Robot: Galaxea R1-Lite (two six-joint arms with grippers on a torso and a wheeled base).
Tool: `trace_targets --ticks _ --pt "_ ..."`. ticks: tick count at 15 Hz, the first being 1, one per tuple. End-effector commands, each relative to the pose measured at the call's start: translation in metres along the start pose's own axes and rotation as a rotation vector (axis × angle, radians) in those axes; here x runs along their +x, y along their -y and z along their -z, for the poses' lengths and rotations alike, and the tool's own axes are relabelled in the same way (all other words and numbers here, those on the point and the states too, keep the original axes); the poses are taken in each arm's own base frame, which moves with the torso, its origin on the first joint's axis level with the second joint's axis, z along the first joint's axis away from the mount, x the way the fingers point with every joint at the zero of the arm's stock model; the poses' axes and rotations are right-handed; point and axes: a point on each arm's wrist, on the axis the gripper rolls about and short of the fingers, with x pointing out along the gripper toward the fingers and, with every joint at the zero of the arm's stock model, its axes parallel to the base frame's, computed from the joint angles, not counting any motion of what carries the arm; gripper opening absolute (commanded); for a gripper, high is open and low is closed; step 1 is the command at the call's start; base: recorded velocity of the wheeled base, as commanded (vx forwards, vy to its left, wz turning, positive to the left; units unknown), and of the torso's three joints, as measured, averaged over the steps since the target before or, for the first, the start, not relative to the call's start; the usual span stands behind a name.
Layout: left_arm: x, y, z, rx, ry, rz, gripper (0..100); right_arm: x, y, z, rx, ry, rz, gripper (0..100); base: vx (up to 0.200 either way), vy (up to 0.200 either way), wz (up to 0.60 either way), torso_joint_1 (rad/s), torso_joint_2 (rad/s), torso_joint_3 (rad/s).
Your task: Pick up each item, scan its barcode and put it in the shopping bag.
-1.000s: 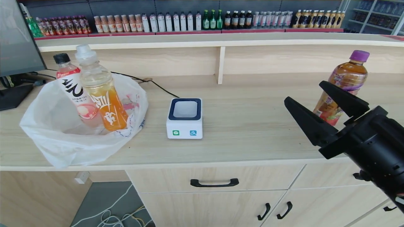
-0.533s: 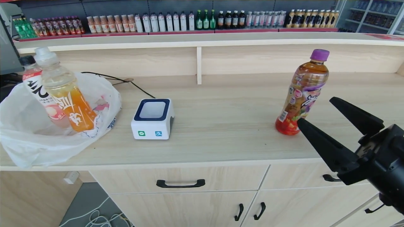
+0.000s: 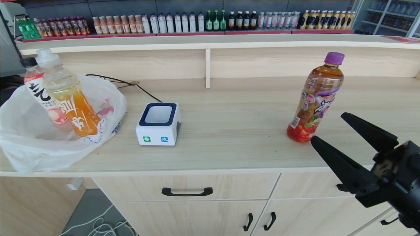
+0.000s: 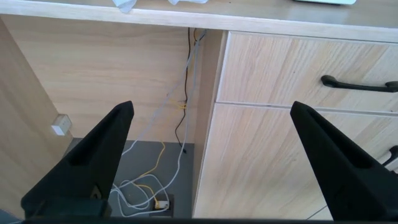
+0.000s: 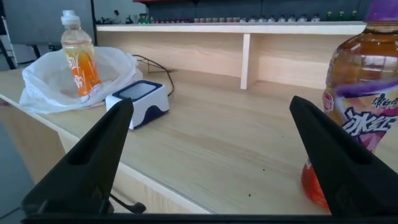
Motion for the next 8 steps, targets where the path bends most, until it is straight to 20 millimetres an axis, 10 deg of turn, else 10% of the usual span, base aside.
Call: trace_targets --ticks 1,8 --pt "0.0 0.0 0.0 0.0 0.0 0.0 100 -0.002 0.008 0.005 0.014 -0.024 0.046 100 0.0 0.0 0.0 0.0 0.0 0.0" --pt "0.0 0.0 0.0 0.0 0.0 0.0 100 0.012 0.039 0.041 -0.133 -0.191 0.205 100 0.0 0.0 0.0 0.0 0.0 0.0"
